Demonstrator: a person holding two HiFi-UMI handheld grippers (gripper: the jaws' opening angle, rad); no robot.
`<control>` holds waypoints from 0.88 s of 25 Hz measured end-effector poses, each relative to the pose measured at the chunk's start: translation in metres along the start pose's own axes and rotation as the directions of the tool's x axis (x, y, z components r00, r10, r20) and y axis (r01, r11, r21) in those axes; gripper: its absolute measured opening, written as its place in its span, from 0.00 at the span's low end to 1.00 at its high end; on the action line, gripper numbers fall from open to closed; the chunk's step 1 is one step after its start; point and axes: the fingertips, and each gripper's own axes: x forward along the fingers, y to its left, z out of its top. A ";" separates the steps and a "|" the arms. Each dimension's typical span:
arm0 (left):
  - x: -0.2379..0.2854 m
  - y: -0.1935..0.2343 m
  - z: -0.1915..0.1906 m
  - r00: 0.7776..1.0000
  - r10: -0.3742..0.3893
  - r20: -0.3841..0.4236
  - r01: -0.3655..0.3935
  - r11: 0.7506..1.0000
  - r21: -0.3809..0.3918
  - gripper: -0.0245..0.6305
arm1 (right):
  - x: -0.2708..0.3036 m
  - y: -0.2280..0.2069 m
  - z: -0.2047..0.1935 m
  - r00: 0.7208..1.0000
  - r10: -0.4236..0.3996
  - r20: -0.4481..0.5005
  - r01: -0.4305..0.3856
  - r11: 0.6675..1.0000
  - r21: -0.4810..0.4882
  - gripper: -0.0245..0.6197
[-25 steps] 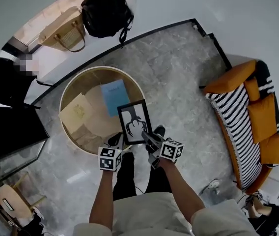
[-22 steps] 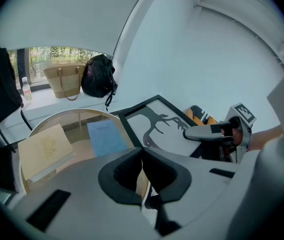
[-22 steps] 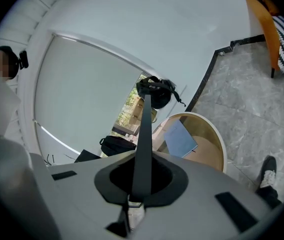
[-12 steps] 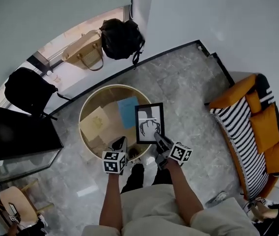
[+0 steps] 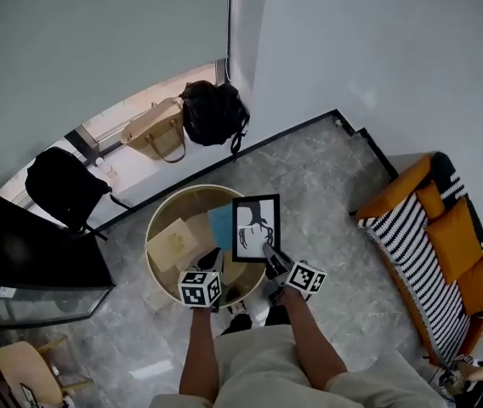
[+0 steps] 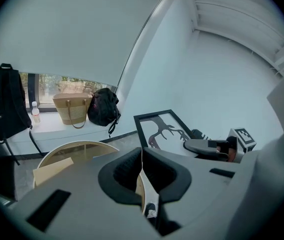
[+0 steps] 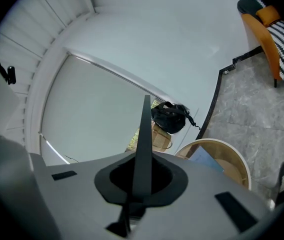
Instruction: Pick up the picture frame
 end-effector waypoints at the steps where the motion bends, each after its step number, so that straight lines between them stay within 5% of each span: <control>1: -0.002 0.000 0.002 1.000 -0.003 0.001 0.003 1.000 0.004 0.07 | -0.002 0.003 -0.002 1.000 0.001 -0.001 -0.001 1.000 0.000 0.10; 22: -0.014 -0.005 0.033 0.998 -0.018 0.068 0.015 0.998 0.055 0.07 | 0.005 0.036 -0.005 0.996 0.082 -0.040 -0.083 0.996 -0.021 0.10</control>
